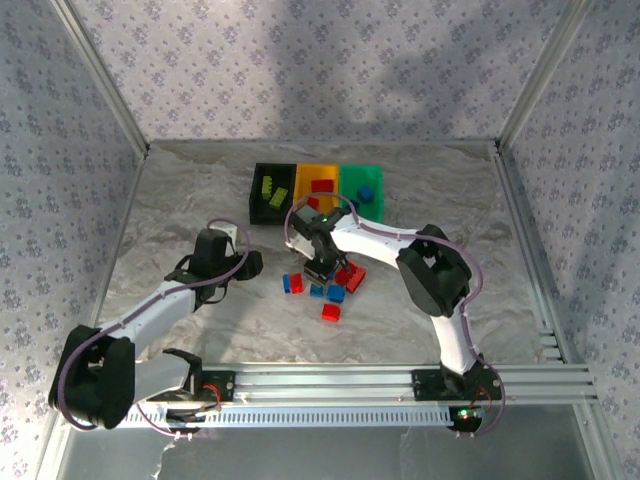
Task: Sort the legos into containers by color
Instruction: Pick up the lego from the center of the table, then place the lego in the container.
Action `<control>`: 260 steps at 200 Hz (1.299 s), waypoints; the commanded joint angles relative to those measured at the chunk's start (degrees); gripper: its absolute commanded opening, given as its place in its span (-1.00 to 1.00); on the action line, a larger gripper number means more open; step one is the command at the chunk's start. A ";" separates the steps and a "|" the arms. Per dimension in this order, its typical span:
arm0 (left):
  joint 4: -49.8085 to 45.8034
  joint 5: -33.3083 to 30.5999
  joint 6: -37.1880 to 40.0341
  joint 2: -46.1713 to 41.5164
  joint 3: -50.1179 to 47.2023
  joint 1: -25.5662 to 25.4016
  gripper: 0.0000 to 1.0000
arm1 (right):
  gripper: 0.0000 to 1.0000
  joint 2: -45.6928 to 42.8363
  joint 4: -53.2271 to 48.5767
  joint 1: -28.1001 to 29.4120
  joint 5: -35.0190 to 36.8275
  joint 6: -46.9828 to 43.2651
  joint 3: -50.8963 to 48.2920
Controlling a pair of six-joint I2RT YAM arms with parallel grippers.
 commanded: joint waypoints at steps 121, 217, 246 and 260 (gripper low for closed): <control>1.16 0.53 1.05 0.05 1.28 -0.60 0.25 | -0.44 -10.02 2.84 -3.17 -8.17 3.21 -3.98; 1.16 0.74 0.94 0.14 1.37 -0.67 0.25 | -0.42 -10.18 14.95 -21.73 -0.98 23.84 0.29; 1.17 0.72 0.92 0.23 1.40 -0.78 0.25 | -0.42 -3.21 14.55 -22.75 -0.34 25.49 7.10; 1.15 0.77 0.97 0.22 1.39 -0.75 0.25 | -0.39 0.06 12.89 -22.65 1.16 25.91 11.40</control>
